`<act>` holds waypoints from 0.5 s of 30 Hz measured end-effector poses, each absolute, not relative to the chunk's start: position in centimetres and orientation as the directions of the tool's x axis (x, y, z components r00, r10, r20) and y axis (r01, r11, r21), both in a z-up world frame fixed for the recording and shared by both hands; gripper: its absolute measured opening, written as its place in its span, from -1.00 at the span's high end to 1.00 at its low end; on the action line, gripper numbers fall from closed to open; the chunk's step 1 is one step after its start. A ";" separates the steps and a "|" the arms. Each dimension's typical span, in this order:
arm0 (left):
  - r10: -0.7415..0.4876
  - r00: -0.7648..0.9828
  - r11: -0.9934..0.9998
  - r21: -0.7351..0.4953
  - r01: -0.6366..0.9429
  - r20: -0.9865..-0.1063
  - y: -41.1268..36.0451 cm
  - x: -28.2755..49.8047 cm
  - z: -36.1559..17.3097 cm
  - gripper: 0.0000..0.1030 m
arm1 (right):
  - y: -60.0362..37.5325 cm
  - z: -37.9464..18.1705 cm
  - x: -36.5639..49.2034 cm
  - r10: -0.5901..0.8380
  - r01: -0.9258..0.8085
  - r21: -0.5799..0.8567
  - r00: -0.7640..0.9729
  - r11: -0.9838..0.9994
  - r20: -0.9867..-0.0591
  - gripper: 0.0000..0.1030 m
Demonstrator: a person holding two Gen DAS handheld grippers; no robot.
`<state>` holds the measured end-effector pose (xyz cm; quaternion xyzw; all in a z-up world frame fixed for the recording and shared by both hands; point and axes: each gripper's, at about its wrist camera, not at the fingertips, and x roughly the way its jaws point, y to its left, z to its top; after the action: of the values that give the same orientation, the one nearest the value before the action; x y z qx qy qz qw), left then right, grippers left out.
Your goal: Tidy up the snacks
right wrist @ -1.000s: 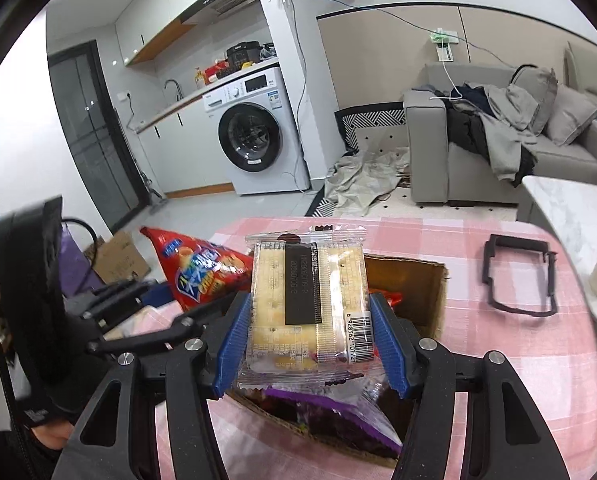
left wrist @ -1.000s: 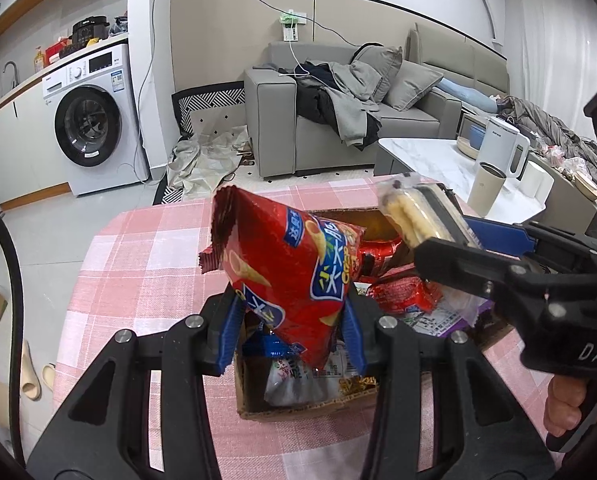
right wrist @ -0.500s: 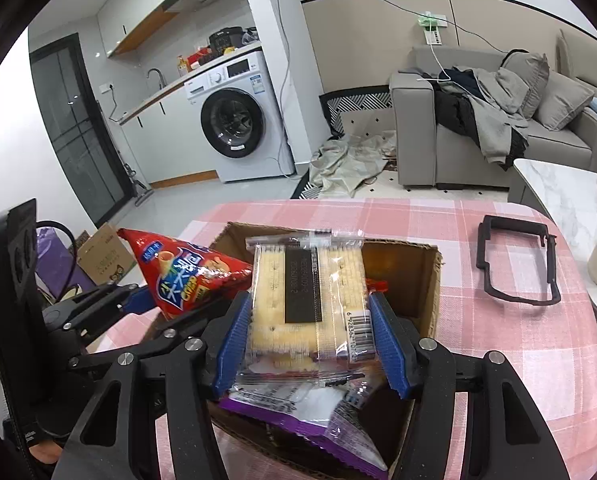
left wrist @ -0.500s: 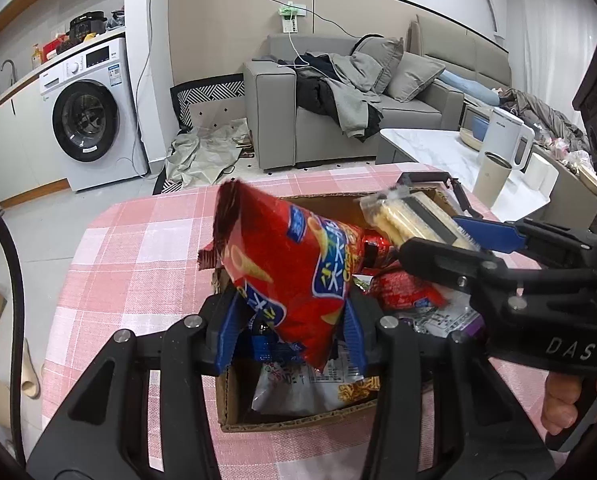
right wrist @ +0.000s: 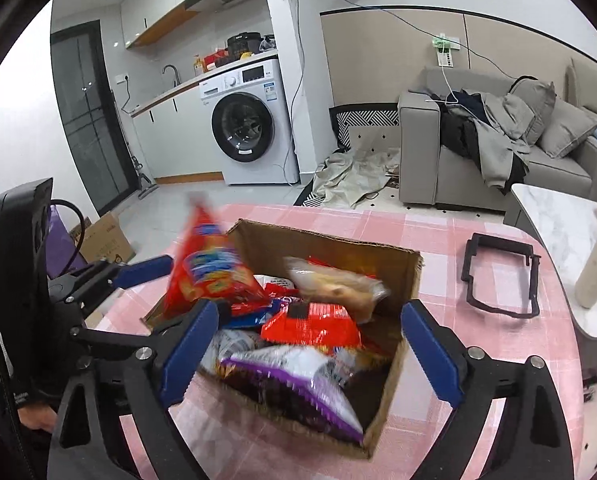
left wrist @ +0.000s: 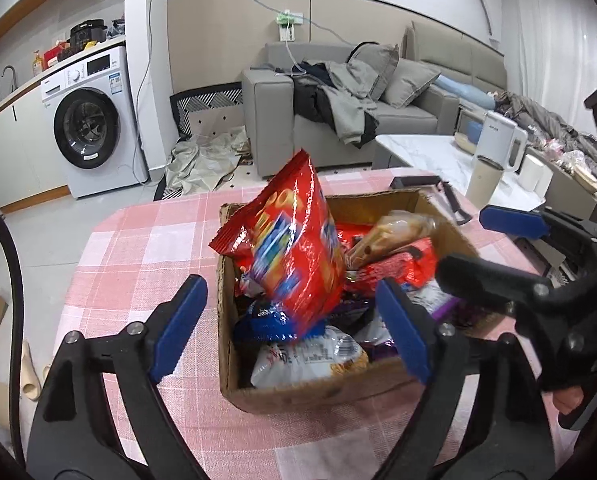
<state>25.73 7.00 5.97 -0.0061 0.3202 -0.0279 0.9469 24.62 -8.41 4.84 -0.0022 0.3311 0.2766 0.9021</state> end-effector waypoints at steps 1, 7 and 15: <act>-0.061 0.793 0.998 -0.031 0.053 -0.606 7.0 25.2 6.1 -0.68 | -8.8 5.0 24.4 0.499 -0.497 0.183 0.632 0.848 -0.593 -0.86; -0.070 0.825 0.997 -0.025 0.067 -0.561 7.2 21.8 7.2 -0.99 | -10.8 5.2 23.0 0.512 -0.483 0.215 0.653 0.849 -0.557 -0.99; -0.057 0.849 0.998 -0.025 0.052 -0.525 7.6 17.5 7.1 -0.99 | -12.3 4.8 20.4 0.551 -0.495 0.256 0.664 0.831 -0.506 -0.99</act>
<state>17.53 7.62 7.10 -0.0051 0.2734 -0.0284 0.9615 20.42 -12.26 4.77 0.0482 0.2929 0.2871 0.9108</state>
